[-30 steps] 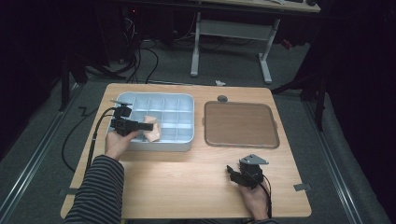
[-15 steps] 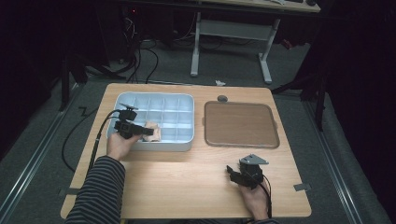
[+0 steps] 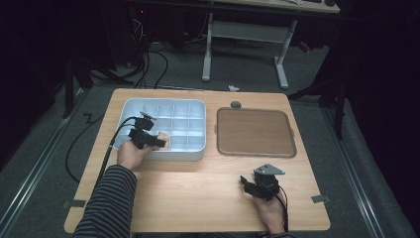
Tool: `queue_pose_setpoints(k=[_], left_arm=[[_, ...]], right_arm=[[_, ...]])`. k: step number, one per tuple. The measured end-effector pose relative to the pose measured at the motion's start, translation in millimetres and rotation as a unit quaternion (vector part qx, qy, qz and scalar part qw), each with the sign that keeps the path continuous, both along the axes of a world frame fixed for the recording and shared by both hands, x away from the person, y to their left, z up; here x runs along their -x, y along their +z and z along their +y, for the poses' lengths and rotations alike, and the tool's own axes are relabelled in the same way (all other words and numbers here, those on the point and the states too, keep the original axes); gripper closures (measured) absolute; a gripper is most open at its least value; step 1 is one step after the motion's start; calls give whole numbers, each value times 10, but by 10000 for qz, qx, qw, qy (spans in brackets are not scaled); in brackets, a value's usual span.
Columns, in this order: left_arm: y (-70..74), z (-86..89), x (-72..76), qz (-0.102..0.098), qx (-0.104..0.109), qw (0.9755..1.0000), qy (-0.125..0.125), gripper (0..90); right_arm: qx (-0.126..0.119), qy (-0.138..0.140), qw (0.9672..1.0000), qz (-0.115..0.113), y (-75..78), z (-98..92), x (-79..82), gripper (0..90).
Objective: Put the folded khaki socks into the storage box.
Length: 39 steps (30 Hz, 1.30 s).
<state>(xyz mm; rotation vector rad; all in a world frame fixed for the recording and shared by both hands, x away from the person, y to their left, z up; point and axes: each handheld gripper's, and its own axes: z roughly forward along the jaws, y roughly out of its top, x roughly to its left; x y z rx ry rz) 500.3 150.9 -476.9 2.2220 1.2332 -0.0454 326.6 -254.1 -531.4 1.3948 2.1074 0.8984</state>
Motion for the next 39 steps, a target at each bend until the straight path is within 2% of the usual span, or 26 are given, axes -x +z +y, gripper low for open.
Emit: queue_pose_setpoints(k=[2,7,9,18,26,29,31,34,37,39], left_arm=[[-29,-25,-7,57,-44,10000,-29,706],[-22,-98,-16,77,-441,9988,-189,705],[-18,-115,-19,99,-518,9984,-198,703],[-16,-99,9,40,-380,9992,-124,611],[109,-20,53,-105,-324,9994,25,527],[145,14,64,-188,-295,9994,77,529],[178,38,75,-272,-195,9993,152,530],[242,59,99,-465,-123,9987,182,549],[270,52,110,-589,-228,9979,169,628],[253,44,98,-596,-334,9975,180,690]], right_arm=[[-2,-1,10000,2,0,0,0,395],[2,-2,10000,2,0,0,0,396],[2,-4,10000,0,0,1,0,396],[2,-8,10000,0,0,1,1,396],[5,-8,10000,0,0,1,3,396],[5,-8,10000,1,0,1,3,396],[3,-9,10000,0,0,1,3,396],[1,-9,10000,2,0,1,3,395],[1,-9,10000,3,0,1,3,395],[1,-9,10000,2,0,1,3,395]])
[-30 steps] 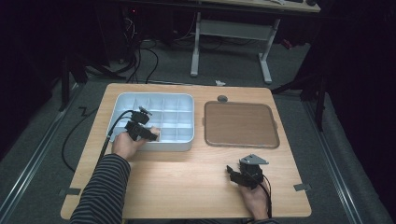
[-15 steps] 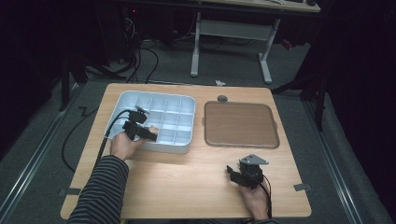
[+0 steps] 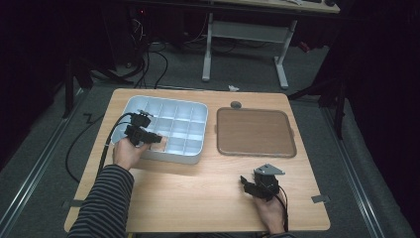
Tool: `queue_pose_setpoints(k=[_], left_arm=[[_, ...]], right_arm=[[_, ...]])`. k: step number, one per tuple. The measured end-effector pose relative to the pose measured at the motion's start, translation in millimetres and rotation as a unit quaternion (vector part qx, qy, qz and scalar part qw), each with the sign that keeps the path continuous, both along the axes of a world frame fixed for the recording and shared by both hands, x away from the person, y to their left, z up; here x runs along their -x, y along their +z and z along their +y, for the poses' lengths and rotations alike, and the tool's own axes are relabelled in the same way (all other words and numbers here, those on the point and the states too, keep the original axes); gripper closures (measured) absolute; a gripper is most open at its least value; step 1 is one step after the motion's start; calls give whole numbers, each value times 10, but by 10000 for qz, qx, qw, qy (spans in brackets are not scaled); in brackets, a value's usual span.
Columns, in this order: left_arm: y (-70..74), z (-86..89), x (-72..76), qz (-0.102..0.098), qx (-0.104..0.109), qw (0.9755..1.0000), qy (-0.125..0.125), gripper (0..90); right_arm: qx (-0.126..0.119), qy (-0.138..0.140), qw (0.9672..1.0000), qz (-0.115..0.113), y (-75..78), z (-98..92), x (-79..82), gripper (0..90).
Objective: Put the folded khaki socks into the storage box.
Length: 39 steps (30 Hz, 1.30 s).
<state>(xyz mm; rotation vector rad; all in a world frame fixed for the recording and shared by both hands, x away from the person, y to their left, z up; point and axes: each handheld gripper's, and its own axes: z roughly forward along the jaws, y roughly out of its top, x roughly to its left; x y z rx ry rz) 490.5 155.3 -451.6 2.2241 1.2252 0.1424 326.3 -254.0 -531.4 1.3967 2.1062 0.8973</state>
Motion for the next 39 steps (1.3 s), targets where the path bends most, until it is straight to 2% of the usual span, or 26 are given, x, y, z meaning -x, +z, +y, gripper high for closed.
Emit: queue_pose_setpoints(k=[3,6,14,21,39], left_arm=[[-58,-35,-18,20,-274,9996,-40,769],[-99,-70,-21,16,-351,9994,-46,816],[-157,-93,-24,56,-251,9997,-34,842],[-192,-114,-25,172,-143,9997,7,846],[-197,-114,-31,265,6,9996,23,848]], right_arm=[[1,1,10000,-1,0,0,0,396],[1,-1,10000,-1,0,0,0,395],[5,-1,10000,-1,0,0,0,396],[5,-2,10000,-1,0,0,0,395],[7,1,10000,-1,0,0,1,396]])
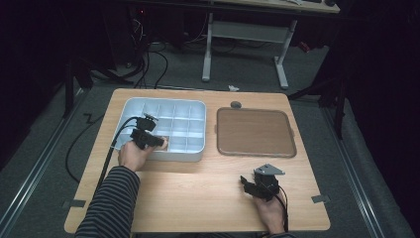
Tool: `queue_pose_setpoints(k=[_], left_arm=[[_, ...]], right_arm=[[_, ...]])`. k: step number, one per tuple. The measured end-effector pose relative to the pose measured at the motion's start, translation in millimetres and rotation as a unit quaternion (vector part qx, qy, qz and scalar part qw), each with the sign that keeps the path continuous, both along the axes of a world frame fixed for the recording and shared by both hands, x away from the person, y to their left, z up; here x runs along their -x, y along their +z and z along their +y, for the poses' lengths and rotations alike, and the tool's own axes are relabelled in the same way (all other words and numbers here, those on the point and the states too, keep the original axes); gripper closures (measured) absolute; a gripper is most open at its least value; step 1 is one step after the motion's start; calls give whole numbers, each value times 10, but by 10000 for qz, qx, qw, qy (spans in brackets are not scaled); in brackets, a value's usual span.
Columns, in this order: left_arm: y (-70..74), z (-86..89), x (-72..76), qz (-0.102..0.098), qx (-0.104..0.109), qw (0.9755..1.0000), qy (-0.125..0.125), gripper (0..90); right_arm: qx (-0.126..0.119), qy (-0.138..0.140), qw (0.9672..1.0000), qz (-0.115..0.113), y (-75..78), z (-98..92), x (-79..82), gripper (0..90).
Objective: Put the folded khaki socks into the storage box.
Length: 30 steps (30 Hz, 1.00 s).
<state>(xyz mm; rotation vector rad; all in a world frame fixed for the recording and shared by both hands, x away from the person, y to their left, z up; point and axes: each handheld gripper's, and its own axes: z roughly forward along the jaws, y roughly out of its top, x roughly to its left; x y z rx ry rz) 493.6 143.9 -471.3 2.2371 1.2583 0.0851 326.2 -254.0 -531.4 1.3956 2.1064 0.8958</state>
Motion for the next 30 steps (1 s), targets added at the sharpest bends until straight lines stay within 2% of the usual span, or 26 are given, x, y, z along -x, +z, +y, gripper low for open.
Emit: queue_pose_setpoints(k=[4,8,17,22,27,30], left_arm=[[3,4,-1,-18,4,10000,24,842],[26,19,4,-72,44,9999,67,762],[49,59,50,-227,130,9996,133,648],[96,117,82,-361,280,9987,208,615],[206,183,128,-503,489,9972,252,590],[261,223,157,-593,542,9964,266,581]], right_arm=[[2,-1,10000,-2,0,0,0,395],[-1,-3,10000,0,0,0,0,396],[0,-2,10000,0,0,0,0,396],[-4,-4,10000,1,0,0,0,396],[0,-2,10000,-1,0,0,0,396],[0,-2,10000,0,0,0,0,395]])
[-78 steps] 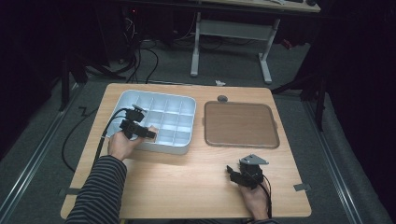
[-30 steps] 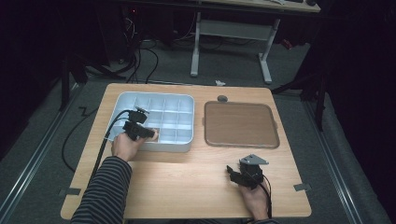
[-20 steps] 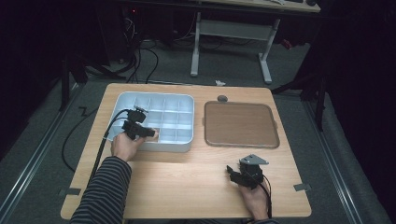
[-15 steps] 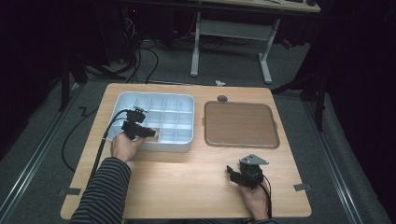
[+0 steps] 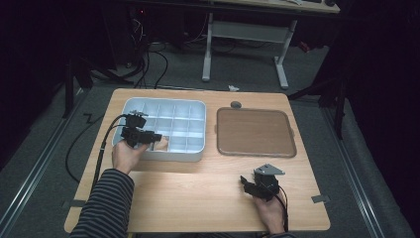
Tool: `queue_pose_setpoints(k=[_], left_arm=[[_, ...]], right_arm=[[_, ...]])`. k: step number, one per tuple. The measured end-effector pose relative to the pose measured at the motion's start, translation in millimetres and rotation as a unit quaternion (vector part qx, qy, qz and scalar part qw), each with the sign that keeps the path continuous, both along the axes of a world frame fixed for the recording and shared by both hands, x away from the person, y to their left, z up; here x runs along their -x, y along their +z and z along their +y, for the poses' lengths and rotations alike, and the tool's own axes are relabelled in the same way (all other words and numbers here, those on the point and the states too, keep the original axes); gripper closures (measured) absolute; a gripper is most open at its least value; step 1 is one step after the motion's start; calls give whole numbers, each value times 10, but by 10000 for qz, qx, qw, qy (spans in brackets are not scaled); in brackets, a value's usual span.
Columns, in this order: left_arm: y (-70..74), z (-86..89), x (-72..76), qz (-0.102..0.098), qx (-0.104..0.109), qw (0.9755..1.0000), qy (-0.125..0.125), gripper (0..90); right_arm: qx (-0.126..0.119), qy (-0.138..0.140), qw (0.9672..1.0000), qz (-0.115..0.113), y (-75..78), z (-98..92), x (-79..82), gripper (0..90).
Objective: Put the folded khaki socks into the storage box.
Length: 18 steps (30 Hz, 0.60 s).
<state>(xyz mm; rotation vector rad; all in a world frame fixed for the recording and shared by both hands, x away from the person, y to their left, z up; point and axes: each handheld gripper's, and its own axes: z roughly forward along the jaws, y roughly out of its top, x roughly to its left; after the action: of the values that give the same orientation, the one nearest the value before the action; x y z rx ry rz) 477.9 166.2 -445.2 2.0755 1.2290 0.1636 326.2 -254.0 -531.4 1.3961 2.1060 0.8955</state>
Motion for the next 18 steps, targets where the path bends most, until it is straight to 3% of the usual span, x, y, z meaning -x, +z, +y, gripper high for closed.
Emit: queue_pose_setpoints(k=[18], left_arm=[[173,171,234,-325,365,9988,-47,546]], right_arm=[[-5,-1,10000,2,0,0,0,395]])
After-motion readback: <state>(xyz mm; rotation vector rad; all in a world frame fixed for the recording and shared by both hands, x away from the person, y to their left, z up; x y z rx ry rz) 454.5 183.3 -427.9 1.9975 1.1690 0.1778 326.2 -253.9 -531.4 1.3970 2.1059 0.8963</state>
